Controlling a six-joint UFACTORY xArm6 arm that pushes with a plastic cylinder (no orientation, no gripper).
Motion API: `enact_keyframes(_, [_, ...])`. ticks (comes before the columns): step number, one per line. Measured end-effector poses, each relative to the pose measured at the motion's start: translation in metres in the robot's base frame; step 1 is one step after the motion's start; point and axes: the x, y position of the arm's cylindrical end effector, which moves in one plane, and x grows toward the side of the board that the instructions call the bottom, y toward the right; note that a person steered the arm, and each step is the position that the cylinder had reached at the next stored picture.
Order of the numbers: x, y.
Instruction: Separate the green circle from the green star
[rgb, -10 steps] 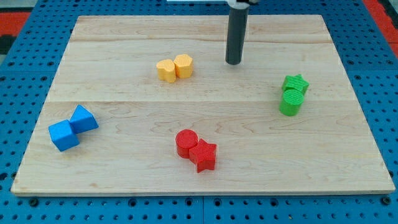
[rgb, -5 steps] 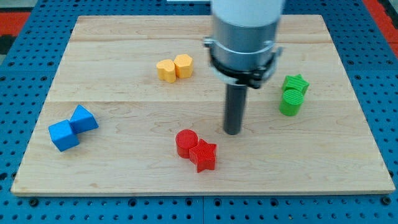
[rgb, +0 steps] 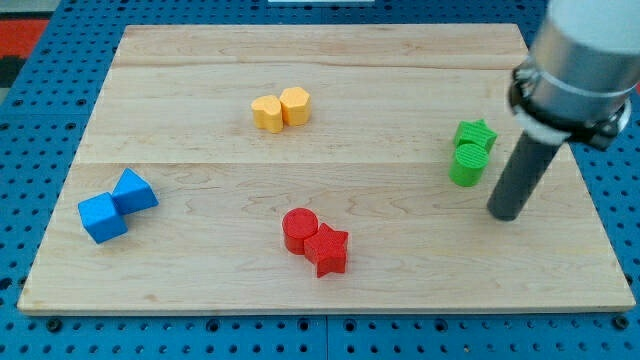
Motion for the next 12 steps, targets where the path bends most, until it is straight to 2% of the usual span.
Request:
enact_keyframes(3, [-0.061,-0.007])
enact_keyframes(5, [-0.077,-0.069])
enact_keyframes(6, [-0.089,-0.049])
enact_keyframes(7, [-0.119,-0.047])
enact_keyframes(8, [-0.132,-0.067])
enact_keyframes(9, [-0.094,-0.035])
enact_keyframes(10, [-0.036,-0.042])
enact_keyframes(12, [-0.023,-0.135])
